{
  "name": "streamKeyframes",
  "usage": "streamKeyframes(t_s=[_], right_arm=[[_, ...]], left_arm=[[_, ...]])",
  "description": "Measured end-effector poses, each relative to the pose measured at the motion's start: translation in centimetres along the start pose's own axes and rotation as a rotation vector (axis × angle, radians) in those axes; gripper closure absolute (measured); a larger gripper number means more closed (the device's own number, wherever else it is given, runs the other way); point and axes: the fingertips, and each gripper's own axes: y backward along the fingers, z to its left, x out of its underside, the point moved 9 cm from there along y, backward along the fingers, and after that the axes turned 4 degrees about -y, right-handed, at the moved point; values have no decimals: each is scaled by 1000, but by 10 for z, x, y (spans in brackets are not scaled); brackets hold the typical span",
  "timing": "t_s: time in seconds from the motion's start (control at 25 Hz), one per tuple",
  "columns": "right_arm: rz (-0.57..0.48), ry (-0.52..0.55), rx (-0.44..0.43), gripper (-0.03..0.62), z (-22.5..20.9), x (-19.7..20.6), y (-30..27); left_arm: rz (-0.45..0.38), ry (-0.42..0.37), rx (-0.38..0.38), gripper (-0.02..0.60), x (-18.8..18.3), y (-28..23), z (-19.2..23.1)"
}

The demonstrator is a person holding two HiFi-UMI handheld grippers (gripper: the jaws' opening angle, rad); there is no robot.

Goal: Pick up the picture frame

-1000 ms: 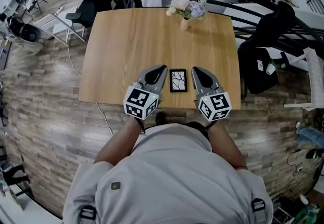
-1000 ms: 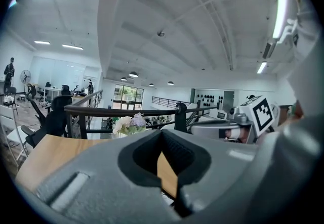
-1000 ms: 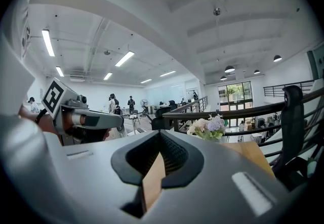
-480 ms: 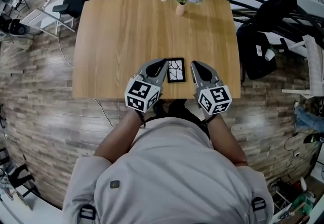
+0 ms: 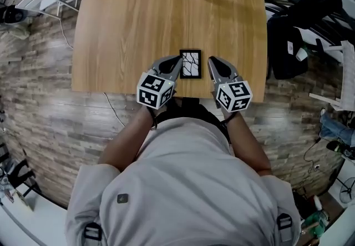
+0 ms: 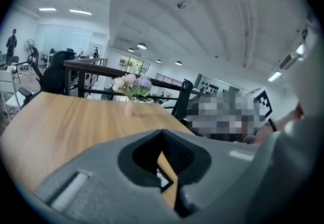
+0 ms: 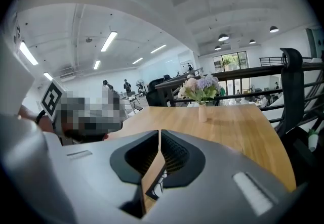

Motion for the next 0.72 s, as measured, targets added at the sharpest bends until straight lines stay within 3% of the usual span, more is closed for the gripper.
streamKeyframes(t_s=[0.72], right_arm=[[386,-159,-17,494,-70,112,-81]], left_arm=[[265,246,-23,513,107,-80,52]])
